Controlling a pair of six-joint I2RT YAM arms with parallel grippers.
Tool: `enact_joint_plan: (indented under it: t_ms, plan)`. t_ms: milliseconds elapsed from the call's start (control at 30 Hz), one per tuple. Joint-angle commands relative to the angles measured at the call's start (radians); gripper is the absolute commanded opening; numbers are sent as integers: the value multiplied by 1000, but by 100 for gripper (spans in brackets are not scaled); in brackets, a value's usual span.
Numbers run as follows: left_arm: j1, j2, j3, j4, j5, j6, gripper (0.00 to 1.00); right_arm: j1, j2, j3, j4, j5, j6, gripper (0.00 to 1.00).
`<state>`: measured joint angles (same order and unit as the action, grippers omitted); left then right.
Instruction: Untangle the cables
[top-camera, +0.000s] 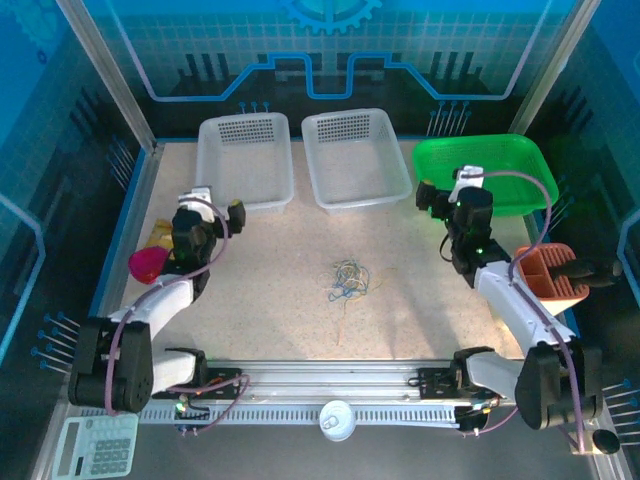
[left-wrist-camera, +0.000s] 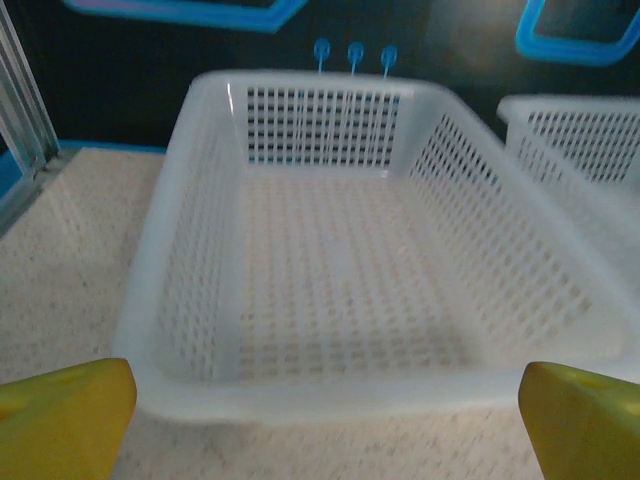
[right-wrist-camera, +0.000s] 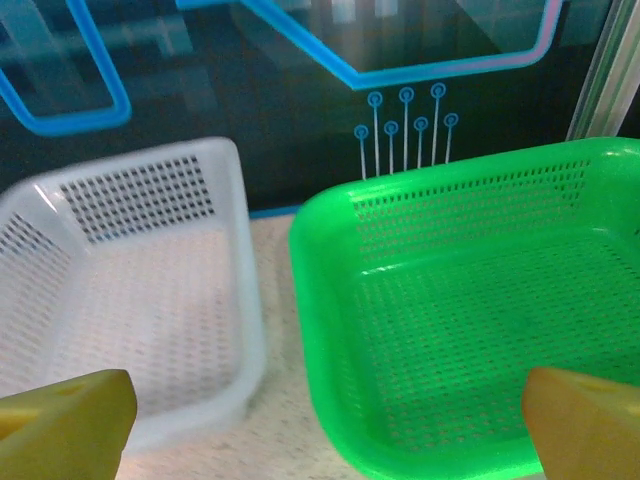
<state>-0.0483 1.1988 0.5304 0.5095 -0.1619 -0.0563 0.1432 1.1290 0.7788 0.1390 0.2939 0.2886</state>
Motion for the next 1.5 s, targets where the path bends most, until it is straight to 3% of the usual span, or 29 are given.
enact_joint_plan:
  t_ms: [0,133,333,567,833,1167,1467]
  plan:
    - [-32,-63,108,-199,-42,-73,99,6,-15,66,-236,-140,146,100]
    - [-77,-111,231,-405,-50,-218,99,85,-28,96,-282,-271,121,100]
    - [-180,-138,383,-716,-16,-364,99,289,-50,140,-451,-266,123,98]
    - [-316,-199,312,-792,-9,-413,99,537,-75,10,-539,-169,267,96]
    - [-354,-244,216,-750,30,-468,99,760,60,-34,-538,-58,457,97]
    - [-355,-265,217,-751,75,-503,99,800,338,96,-540,-39,548,99]
    - [-356,-260,240,-750,82,-501,99,703,508,244,-481,-119,515,99]
